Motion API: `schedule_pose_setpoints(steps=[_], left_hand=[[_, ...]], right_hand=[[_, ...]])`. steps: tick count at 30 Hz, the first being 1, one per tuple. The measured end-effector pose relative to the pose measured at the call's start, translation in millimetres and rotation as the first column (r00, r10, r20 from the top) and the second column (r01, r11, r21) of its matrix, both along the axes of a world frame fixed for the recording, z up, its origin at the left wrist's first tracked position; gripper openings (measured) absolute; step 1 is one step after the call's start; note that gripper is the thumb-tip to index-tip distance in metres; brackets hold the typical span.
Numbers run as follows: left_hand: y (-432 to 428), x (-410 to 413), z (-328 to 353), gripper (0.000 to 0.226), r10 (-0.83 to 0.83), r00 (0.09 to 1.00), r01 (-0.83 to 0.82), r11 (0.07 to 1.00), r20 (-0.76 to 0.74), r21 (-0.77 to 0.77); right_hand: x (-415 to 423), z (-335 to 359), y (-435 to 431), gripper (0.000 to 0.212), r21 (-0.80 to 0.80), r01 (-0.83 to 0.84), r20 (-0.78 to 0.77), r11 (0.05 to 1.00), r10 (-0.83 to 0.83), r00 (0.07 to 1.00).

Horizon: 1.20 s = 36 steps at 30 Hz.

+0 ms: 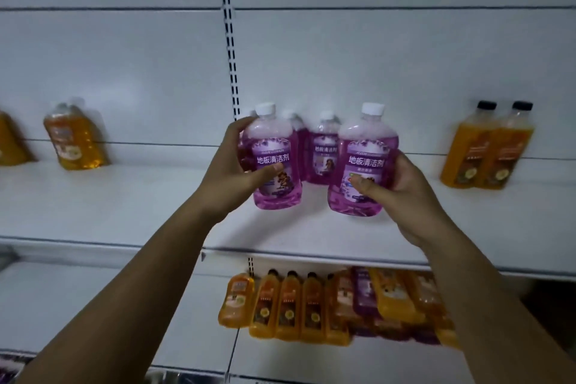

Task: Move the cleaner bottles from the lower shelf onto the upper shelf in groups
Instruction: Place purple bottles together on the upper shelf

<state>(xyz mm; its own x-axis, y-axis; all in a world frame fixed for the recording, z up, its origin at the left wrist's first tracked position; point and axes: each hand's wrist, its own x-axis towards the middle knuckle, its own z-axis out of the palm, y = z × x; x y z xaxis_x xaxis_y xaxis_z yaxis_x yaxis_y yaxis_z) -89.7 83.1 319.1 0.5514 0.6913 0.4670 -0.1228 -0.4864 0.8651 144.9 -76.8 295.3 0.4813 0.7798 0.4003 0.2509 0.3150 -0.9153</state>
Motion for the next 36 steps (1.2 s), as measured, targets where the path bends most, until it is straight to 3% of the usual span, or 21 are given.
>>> schedule_pose_setpoints(steps=[11, 19, 21, 24, 29, 36], left_hand=[[53, 69, 0, 0.079, 0.147, 0.947, -0.053, 0.949, -0.285, 0.311], [63, 83, -15, 0.086, 0.194, 0.919, -0.081, 0.944, -0.344, 0.319], [61, 85, -14, 0.087, 0.323, 0.878, -0.158, 0.891, -0.352, 0.425], [55, 86, -5, 0.086, 0.568, 0.745, -0.21, 0.698, -0.35, 0.685], [53, 88, 3, 0.106, 0.595, 0.665, -0.174, 0.711, -0.452, 0.681], [58, 87, -2, 0.099, 0.518, 0.756, -0.178, 0.751, -0.4, 0.636]], right_hand=[[47, -29, 93, 0.056, -0.107, 0.079, 0.001, 0.991, -0.08, 0.997], [53, -52, 103, 0.057, -0.122, 0.129, 0.079, 0.984, -0.12, 0.99], [52, -53, 103, 0.058, -0.106, 0.139, 0.105, 0.985, -0.128, 0.986], [52, -53, 103, 0.058, -0.101, 0.15, 0.125, 0.984, -0.137, 0.983], [47, -52, 107, 0.067, -0.102, 0.19, 0.164, 0.977, -0.172, 0.971], [41, -41, 120, 0.094, -0.111, 0.226, 0.298, 0.968, -0.184, 0.937]])
